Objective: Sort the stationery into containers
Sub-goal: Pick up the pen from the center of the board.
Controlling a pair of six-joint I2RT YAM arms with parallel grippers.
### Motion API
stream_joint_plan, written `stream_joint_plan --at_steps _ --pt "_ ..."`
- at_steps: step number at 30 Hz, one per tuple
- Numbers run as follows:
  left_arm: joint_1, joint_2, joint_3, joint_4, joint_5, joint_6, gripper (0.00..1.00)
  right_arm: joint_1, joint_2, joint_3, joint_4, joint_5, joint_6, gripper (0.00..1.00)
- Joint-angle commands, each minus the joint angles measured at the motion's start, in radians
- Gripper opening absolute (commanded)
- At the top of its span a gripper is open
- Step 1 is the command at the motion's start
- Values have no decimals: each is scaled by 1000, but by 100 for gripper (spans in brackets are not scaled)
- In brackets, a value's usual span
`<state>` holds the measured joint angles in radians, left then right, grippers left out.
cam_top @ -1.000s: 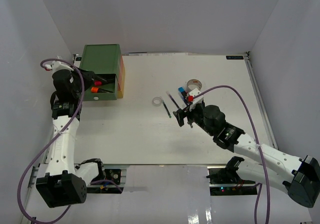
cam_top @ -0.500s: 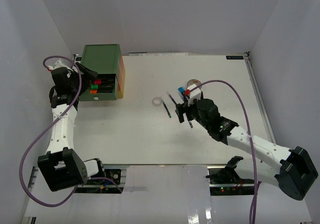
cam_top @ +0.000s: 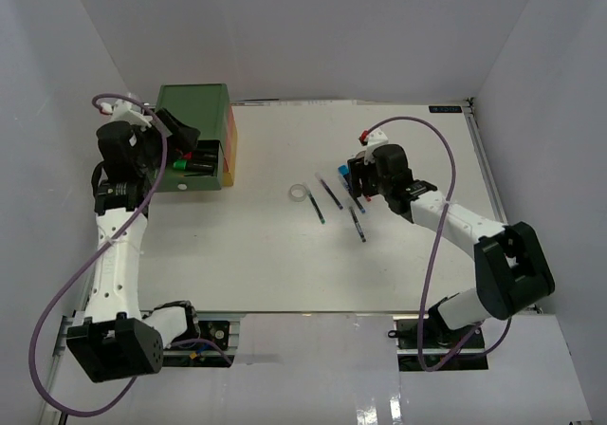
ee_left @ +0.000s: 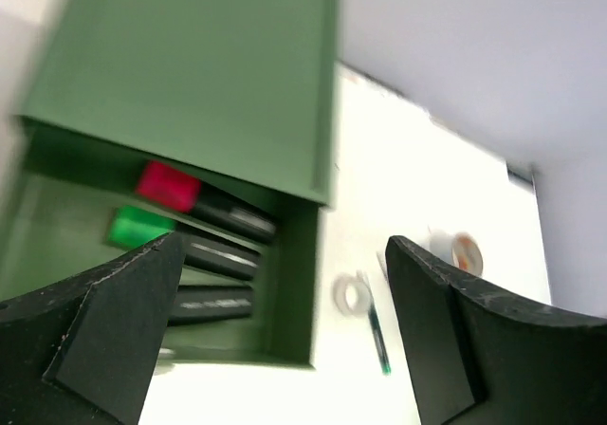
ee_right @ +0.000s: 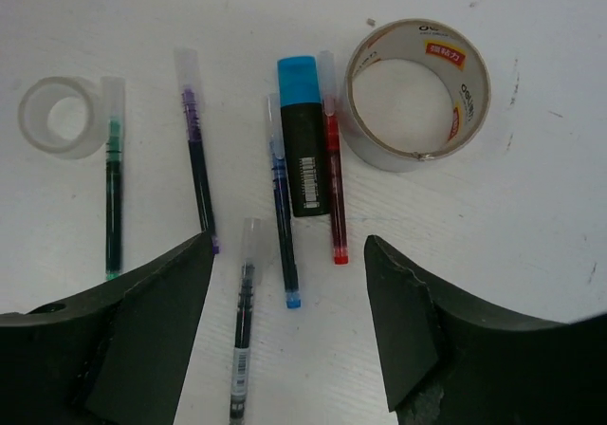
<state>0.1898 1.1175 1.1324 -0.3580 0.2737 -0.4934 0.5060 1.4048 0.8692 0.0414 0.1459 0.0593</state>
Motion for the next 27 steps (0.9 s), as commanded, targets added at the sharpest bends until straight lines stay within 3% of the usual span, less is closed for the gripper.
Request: stream_joint_plan --at_steps 1,3,6,8,27 --pt "-127 -59 1 -7 56 146 98 -9 89 79 -8 -23 -45 70" --pt "-237 -73 -43 27 56 186 98 -15 162 122 -9 -19 -55 66" --pt "-297 -108 -134 102 93 220 98 -23 244 168 -8 -5 -105 53" --pt "-317 -130 -187 143 105 245 98 -26 293 183 -8 0 -113 50" --pt "-331 -156 -275 218 162 222 98 -35 488 271 -6 -19 -150 37"
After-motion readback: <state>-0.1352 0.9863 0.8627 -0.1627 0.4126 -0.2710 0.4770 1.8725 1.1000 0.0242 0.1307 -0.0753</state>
